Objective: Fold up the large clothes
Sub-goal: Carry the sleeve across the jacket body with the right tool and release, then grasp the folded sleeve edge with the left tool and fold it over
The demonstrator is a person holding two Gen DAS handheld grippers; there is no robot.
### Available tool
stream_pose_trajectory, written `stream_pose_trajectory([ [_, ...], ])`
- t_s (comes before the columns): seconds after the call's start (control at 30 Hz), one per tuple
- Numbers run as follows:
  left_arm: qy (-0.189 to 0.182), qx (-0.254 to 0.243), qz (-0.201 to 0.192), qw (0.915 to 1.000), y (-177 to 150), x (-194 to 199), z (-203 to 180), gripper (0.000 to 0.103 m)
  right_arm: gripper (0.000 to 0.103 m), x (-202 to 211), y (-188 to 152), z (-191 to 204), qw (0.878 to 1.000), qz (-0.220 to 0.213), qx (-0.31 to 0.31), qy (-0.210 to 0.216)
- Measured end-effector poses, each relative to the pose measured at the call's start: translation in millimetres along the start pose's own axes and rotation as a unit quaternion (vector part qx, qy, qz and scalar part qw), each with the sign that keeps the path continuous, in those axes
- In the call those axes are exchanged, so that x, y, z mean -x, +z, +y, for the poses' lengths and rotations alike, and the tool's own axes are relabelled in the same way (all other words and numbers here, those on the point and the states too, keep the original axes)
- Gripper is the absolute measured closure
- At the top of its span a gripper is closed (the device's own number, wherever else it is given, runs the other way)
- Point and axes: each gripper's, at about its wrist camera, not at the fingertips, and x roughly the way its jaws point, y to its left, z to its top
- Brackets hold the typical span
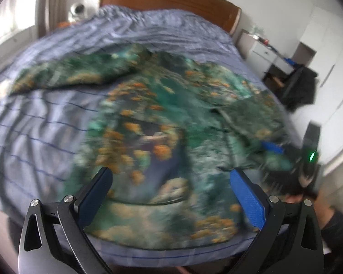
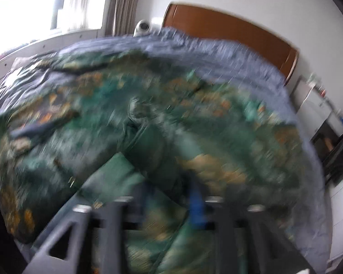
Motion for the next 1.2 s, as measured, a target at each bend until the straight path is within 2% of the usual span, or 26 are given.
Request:
stream_pose_trajectory([
  [0.07, -0.052, 0.007, 0.023, 0.9984, 8.5, -12.0, -5.1, 0.001, 0.032, 0.0, -8.1, 9.7, 1.0, 0.008, -0.002, 0.011],
  [0.17, -0.144, 0.024, 0.068, 0.987, 25.7, -41.1, -21.6, 0.001, 0.032, 19.3, -21.2, 13.5, 1.0, 0.002, -0.017, 0.019],
  [0.23, -0.187, 0.019, 0.092, 0.9778, 38.8, -64.8, -41.8, 0.001, 0.032, 30.5, -26.2, 10.9, 0.999, -0.004, -0.04, 0.028],
  [0.3, -0.201, -0.003, 0.112, 0.9732, 50.6, -91.1, -64.8, 0.002, 0.032, 47.8, -34.5, 4.5, 0.997, -0.01, -0.066, 0.033],
  [0.37, -0.19, -0.011, 0.133, 0.9727, 59.1, -121.8, -81.7, 0.008, 0.032, 63.2, -40.1, -0.6, 0.996, -0.019, -0.085, 0.031],
  [0.43, -0.167, -0.01, 0.159, 0.973, 62.7, -151.4, -92.2, 0.022, 0.032, 76.2, -42.5, -3.1, 0.994, -0.028, -0.099, 0.032],
  [0.5, -0.141, -0.01, 0.171, 0.9751, 64.4, -172.4, -98.7, 0.029, 0.032, 85.8, -43.3, -4.5, 0.992, -0.038, -0.112, 0.034],
  [0.57, -0.121, -0.024, 0.172, 0.9773, 65.0, -181.1, -104.0, 0.045, 0.032, 95.0, -44.6, -5.0, 0.991, -0.048, -0.118, 0.037],
  [0.6, -0.113, -0.033, 0.174, 0.9777, 63.7, -185.0, -108.0, 0.061, 0.032, 98.2, -45.2, -4.6, 0.991, -0.052, -0.118, 0.036],
  [0.67, -0.08, -0.047, 0.171, 0.9808, 62.5, -187.6, -112.3, 0.078, 0.032, 102.4, -46.8, -3.5, 0.991, -0.059, -0.115, 0.032],
  [0.7, -0.077, -0.047, 0.17, 0.9813, 63.4, -188.4, -110.4, 0.095, 0.032, 103.0, -47.3, -3.8, 0.991, -0.061, -0.116, 0.032],
  [0.77, -0.079, -0.043, 0.169, 0.9814, 64.1, -184.7, -108.0, 0.096, 0.032, 101.3, -49.0, -6.5, 0.99, -0.061, -0.122, 0.033],
  [0.9, -0.075, -0.061, 0.143, 0.985, 73.7, -159.7, -110.1, 0.098, 0.032, 104.7, -54.2, -15.3, 0.986, -0.067, -0.147, 0.03],
  [1.03, -0.079, -0.092, 0.097, 0.9879, 119.9, -138.5, -116.1, 0.098, 0.032, 111.5, -59.0, -34.2, 0.982, -0.072, -0.174, 0.017],
  [1.2, -0.044, -0.113, 0.068, 0.9903, 191.9, -159.9, -111.4, 0.098, 0.032, 113.0, -39.9, -83.9, 0.982, -0.073, -0.176, -0.004],
])
